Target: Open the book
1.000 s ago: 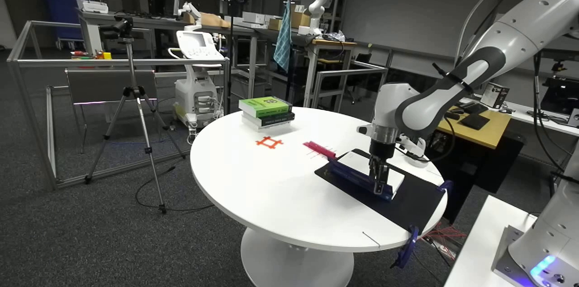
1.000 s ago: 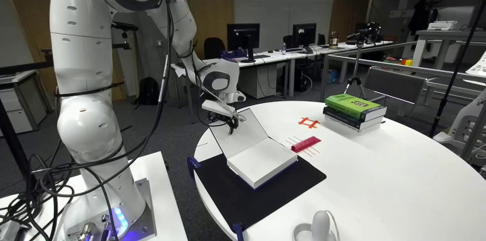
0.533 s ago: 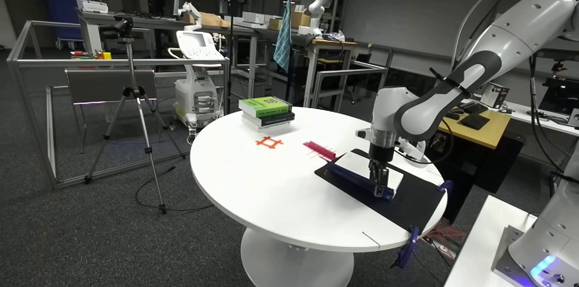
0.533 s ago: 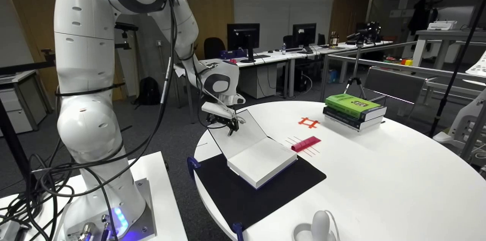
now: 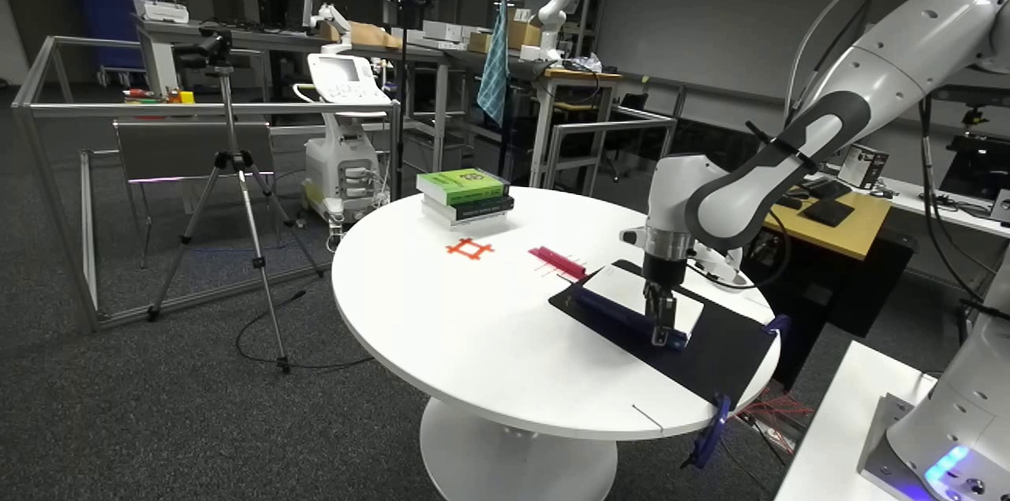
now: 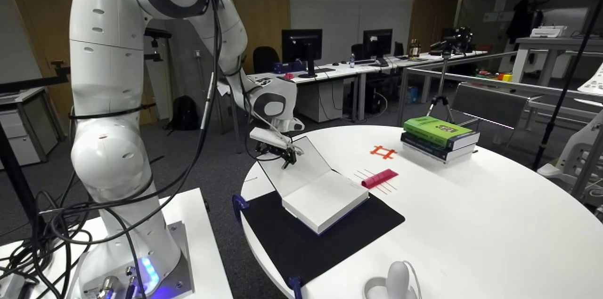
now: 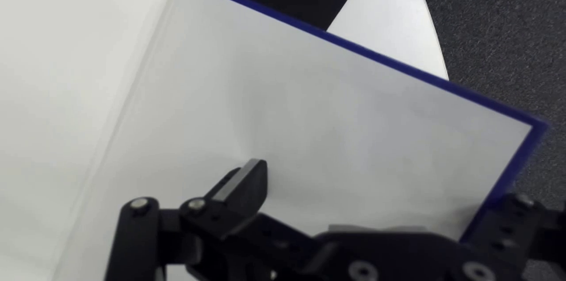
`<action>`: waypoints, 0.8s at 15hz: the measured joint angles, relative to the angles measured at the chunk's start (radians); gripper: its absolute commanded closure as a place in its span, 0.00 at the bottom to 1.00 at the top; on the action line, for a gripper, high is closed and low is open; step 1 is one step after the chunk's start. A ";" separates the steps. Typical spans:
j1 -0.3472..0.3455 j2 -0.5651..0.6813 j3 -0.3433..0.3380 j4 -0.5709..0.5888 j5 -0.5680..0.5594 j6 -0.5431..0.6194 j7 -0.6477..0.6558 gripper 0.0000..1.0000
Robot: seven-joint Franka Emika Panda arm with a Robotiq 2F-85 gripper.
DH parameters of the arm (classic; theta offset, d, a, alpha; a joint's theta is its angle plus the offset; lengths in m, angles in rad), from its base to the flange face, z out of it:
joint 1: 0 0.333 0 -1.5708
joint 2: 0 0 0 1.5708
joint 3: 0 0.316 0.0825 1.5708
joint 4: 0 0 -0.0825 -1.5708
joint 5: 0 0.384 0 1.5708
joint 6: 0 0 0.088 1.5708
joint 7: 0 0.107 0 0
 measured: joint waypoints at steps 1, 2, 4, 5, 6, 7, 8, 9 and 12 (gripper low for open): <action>0.000 0.001 0.000 0.001 0.000 0.000 0.000 0.00; 0.000 0.003 0.001 0.001 0.000 0.000 0.000 0.00; 0.000 0.007 0.003 0.003 0.000 0.000 0.000 0.00; 0.000 0.008 0.004 0.003 0.000 0.000 0.000 0.00; 0.000 0.008 0.005 0.003 0.000 0.000 0.000 0.00; 0.000 0.008 0.005 0.003 0.000 0.000 0.000 0.00; 0.000 0.008 0.005 0.003 0.000 0.000 0.000 0.00; 0.000 0.008 0.005 0.003 0.000 0.000 0.000 0.00; 0.000 0.008 0.005 0.003 0.000 0.000 0.000 0.00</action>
